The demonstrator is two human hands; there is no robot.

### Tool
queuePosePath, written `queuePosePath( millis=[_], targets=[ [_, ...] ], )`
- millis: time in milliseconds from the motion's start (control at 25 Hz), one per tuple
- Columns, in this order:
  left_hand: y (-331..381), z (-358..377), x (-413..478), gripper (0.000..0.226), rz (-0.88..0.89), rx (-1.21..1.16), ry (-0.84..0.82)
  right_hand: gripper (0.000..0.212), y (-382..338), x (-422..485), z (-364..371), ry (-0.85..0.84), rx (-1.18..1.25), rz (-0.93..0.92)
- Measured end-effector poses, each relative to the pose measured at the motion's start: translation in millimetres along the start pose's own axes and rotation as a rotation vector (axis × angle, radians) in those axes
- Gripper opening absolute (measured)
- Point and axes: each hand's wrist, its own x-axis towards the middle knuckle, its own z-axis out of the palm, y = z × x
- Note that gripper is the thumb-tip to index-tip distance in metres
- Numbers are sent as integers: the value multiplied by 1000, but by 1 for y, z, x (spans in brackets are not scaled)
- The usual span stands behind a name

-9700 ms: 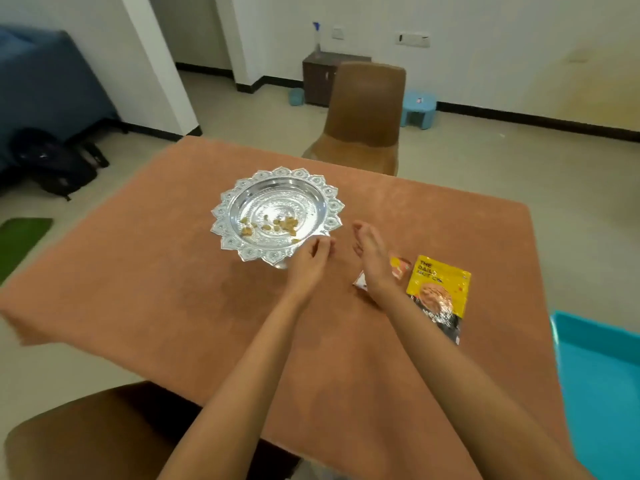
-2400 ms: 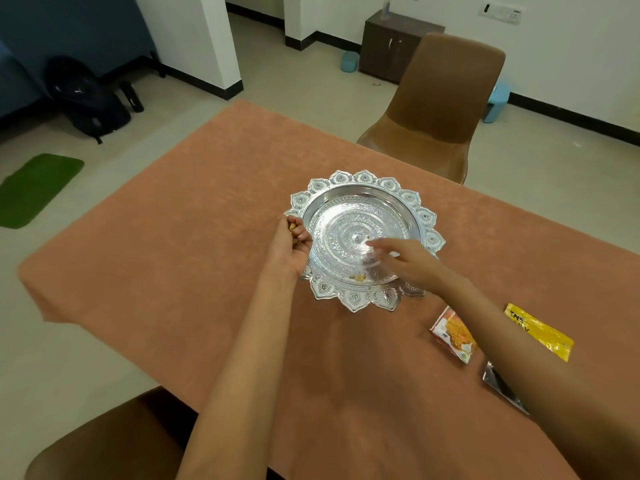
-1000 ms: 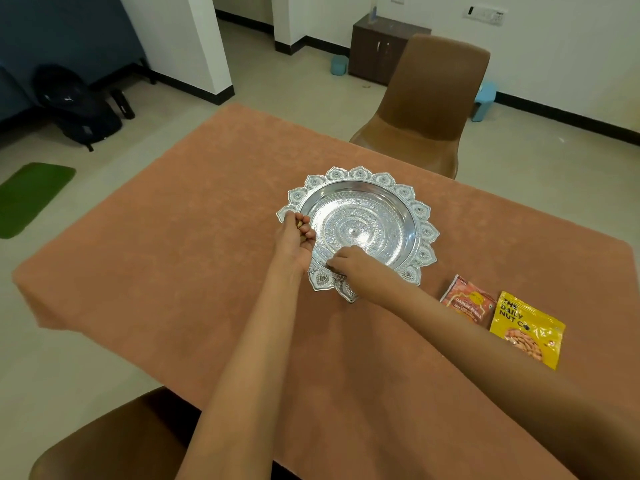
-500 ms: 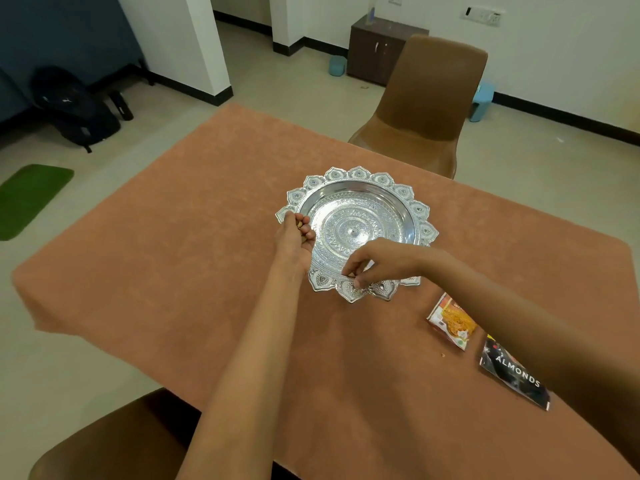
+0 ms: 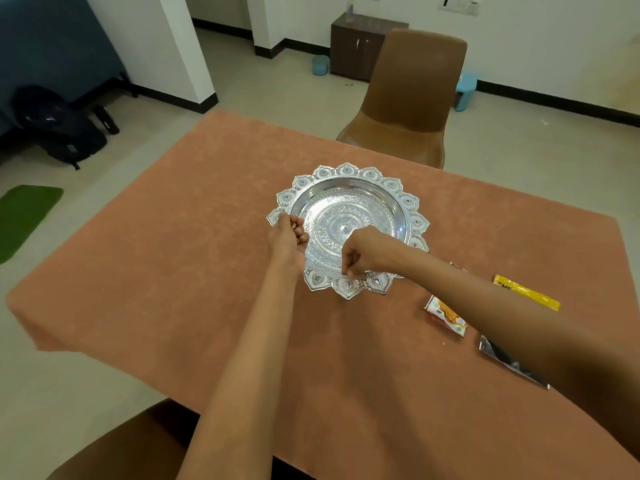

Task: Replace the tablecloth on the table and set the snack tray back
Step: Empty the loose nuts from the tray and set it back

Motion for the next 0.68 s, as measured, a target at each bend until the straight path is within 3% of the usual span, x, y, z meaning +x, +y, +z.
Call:
queuePosePath(
  millis=[280,400,480,560,600,680],
  targets=[
    [2,6,-5,34,28,87,-30,20,-4,-11,8,85,-104,29],
    [3,1,-17,34,109,348,-180,21,1,-13,7,165,-78,83],
    [5,-4,-32,30,240,820,-361,14,17,-16,0,316,207,240],
    [4,-8,-49,25,374,1322,-530,11,32,-29,-6,466,733,363],
    [2,-8,-56,24,417,1483,-585,14,37,-37,-7,532,979,375],
    [-4,-5,-68,22,443,1668,-647,15,40,-49,-6,631,1223,369]
  ],
)
